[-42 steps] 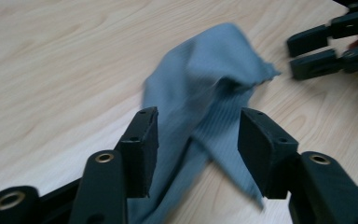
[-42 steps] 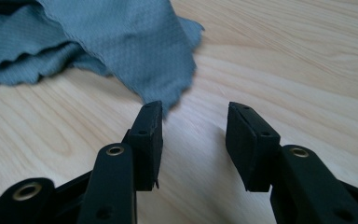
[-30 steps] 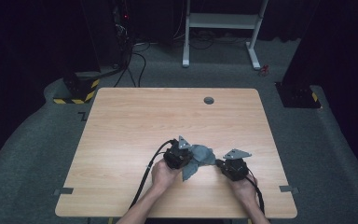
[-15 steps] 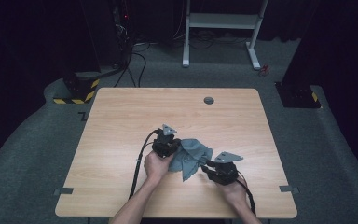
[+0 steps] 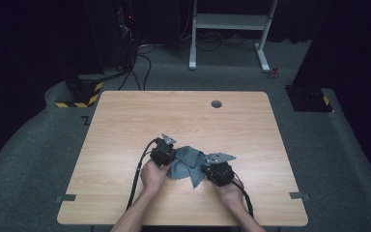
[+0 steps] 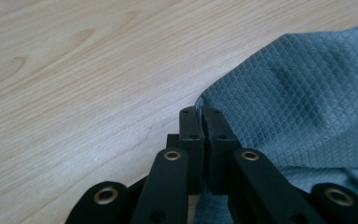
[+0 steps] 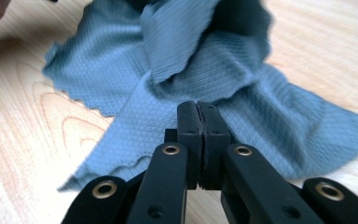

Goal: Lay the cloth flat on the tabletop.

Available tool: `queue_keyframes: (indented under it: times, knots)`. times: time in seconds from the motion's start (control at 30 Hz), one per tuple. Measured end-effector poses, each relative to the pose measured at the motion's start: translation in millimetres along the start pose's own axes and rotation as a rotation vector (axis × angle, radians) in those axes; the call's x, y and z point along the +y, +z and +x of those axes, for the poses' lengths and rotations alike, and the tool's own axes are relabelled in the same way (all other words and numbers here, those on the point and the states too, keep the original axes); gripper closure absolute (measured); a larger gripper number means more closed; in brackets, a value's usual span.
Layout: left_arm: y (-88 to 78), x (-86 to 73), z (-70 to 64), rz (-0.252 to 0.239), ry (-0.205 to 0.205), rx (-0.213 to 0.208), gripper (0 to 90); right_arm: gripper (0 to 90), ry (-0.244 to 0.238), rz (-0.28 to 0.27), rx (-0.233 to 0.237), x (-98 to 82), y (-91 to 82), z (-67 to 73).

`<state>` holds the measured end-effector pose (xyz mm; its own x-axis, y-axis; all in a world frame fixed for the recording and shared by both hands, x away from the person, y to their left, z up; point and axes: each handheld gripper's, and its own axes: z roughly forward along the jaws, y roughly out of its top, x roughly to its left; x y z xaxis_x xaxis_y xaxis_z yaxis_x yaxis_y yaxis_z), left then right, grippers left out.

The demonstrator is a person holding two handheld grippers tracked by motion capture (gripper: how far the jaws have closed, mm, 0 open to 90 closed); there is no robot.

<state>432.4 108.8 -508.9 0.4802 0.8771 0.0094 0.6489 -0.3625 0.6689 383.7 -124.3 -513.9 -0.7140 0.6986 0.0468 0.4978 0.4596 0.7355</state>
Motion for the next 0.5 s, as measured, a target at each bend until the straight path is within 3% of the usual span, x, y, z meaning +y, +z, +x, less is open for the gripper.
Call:
queue_keyframes:
  times: [0.07,0.27,0.4,0.5]
  knots:
    - [-3.8,-3.1,1.7,-0.008,0.011,-0.013,85.6,89.2,-0.001,-0.009,0.002,0.1,-2.2,-1.2]
    - [-26.1,-5.1,-16.0,-0.134,0.099,-0.121,56.5,89.2,0.017,-0.053,-0.003,7.5,-16.9,-12.4]
    - [-20.2,-1.9,-33.2,-0.109,0.184,-0.16,49.3,89.1,0.016,-0.055,-0.025,16.4,-20.9,-20.9]
    - [-5.9,0.0,-43.5,-0.069,0.244,-0.147,48.4,88.9,0.039,-0.056,-0.053,21.0,-21.1,-31.1]
